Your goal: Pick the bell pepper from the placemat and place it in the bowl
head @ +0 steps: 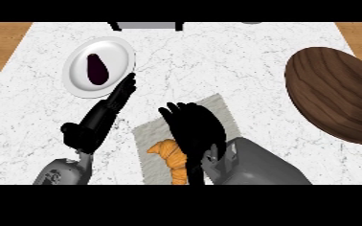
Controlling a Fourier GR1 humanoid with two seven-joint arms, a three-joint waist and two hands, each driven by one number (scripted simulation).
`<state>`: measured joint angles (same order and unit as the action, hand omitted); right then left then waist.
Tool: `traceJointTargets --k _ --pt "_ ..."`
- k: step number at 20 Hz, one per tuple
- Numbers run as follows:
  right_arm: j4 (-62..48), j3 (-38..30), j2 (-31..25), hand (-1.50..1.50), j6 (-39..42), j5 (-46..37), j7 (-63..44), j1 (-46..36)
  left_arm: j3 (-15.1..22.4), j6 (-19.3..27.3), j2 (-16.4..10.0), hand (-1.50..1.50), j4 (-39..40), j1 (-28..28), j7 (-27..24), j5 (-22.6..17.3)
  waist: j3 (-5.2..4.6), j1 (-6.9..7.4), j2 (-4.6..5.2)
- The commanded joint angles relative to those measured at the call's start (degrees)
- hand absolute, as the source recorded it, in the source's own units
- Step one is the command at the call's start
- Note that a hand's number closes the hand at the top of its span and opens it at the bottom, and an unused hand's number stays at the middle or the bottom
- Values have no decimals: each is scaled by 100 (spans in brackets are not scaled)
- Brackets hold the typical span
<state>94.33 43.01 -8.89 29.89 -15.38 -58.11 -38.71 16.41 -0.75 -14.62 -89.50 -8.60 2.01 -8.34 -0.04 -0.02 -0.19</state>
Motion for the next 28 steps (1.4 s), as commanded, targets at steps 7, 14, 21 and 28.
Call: traceJointTargets --k 7,14,21,28 --pt "-94 334 274 -150 -75 -1398 -95 337 69 2 309 0 86 127 -98 337 3 4 17" --pt "-158 778 275 -150 -582 -2658 303 904 -268 -194 262 0 -197 -108 299 134 5 20 17" --pt "-436 12 164 -150 -266 -2927 920 1070 -528 -434 359 0 343 -407 178 248 3 -4 26" --pt "-1159 -503 729 -150 -100 -3292 1264 925 -307 -453 459 0 -680 389 461 452 4 42 16"
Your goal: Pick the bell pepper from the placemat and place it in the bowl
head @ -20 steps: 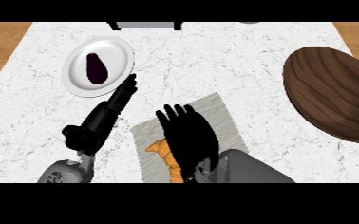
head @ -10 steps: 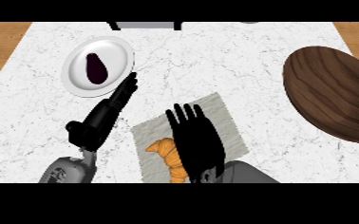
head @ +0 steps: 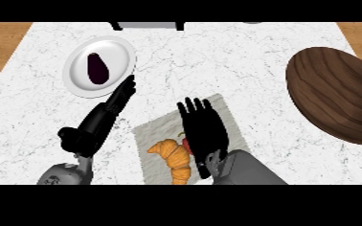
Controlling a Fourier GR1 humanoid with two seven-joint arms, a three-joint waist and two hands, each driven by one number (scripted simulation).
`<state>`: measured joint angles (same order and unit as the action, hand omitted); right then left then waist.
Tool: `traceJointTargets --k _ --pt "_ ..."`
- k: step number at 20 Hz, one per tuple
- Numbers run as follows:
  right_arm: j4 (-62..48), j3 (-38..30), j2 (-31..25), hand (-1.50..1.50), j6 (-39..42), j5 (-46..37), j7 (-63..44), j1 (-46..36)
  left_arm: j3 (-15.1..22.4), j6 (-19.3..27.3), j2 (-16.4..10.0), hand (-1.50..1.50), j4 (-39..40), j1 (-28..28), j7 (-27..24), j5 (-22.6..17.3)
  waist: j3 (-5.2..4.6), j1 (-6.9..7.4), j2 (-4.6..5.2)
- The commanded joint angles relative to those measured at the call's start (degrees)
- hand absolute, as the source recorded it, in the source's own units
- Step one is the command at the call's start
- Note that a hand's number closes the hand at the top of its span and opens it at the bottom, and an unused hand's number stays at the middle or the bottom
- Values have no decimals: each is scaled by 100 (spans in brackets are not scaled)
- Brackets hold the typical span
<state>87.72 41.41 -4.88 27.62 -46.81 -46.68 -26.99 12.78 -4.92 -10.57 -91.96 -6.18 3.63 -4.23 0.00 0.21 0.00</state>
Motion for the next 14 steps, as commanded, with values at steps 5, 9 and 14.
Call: traceJointTargets --k 5,9,14 --pt "-728 -301 312 -150 -380 -630 758 247 -127 -145 62 0 -473 171 355 141 1 11 -3" --pt "-546 -452 162 150 -511 -565 1254 483 -121 -77 391 0 302 9 -222 341 0 -26 0" --pt "-1116 -736 269 150 -750 -959 1930 -298 -306 -258 248 0 11 57 -15 241 0 8 2"
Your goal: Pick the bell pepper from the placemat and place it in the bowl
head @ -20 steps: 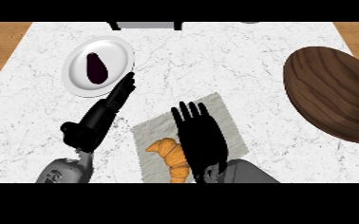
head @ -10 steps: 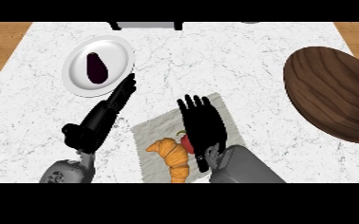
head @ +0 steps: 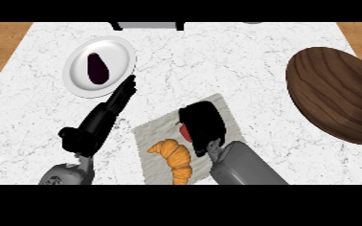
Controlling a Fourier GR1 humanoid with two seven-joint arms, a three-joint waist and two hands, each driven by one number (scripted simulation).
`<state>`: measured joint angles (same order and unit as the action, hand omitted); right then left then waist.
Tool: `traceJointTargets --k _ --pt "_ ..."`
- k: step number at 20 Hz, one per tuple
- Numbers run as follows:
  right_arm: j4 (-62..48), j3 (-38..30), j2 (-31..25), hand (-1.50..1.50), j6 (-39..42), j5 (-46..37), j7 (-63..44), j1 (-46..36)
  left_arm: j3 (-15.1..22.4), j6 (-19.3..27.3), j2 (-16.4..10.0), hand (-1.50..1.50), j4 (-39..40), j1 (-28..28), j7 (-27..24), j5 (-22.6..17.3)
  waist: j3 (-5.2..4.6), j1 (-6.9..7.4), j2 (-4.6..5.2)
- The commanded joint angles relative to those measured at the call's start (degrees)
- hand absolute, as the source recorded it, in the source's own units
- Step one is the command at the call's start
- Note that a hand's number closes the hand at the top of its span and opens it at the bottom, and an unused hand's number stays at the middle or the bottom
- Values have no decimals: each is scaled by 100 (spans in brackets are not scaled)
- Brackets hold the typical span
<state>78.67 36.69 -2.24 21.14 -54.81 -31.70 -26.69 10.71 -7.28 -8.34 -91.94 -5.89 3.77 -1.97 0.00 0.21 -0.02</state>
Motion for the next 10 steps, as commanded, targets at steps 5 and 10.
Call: traceJointTargets --k 5,10 --pt "-107 -223 33 150 -402 -544 611 198 -27 -104 134 0 -184 87 68 202 0 -6 -2" --pt "108 -1174 -684 150 -219 68 481 500 48 152 374 0 82 -38 10 331 0 -83 -1"
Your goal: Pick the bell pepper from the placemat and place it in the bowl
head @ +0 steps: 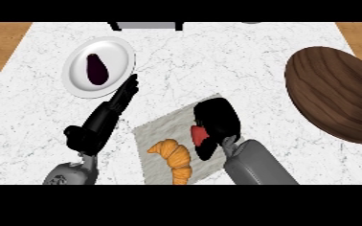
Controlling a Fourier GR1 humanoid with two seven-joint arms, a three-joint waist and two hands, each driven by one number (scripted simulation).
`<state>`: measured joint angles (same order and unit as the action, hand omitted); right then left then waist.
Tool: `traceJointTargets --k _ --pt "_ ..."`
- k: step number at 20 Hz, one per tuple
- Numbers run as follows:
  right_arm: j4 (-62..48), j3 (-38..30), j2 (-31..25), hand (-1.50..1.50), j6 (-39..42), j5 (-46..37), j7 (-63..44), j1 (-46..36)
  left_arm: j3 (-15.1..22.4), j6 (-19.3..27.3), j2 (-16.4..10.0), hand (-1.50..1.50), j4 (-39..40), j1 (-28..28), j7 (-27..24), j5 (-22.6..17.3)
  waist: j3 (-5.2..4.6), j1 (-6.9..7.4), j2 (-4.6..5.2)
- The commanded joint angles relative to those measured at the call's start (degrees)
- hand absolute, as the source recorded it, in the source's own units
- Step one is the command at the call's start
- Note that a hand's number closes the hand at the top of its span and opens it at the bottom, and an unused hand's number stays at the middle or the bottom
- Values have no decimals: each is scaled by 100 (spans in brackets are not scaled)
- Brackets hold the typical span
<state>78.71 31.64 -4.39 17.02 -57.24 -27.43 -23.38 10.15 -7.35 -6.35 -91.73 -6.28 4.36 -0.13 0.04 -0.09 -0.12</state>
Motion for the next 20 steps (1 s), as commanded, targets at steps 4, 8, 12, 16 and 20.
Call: traceJointTargets --k 4,8,12,16,20 --pt "230 -1168 -825 150 268 449 -22 534 -79 -178 -107 0 -222 56 161 -104 -3 -15 3" --pt "695 -1160 -1003 150 -48 -284 -708 511 -106 -65 3 0 89 6 49 4 -5 -52 0" --pt "1531 -1412 -1094 150 -375 -486 -893 375 -327 -192 -113 0 77 -255 95 -156 -6 -82 -10" --pt "2439 -1844 -1078 150 -850 -435 -975 300 -403 -202 -110 0 218 -188 6 -199 -6 -121 -18" --pt "2741 -2278 -614 150 -1116 -130 -1225 -32 -238 -98 -16 0 220 -147 -101 36 -4 -40 -4"
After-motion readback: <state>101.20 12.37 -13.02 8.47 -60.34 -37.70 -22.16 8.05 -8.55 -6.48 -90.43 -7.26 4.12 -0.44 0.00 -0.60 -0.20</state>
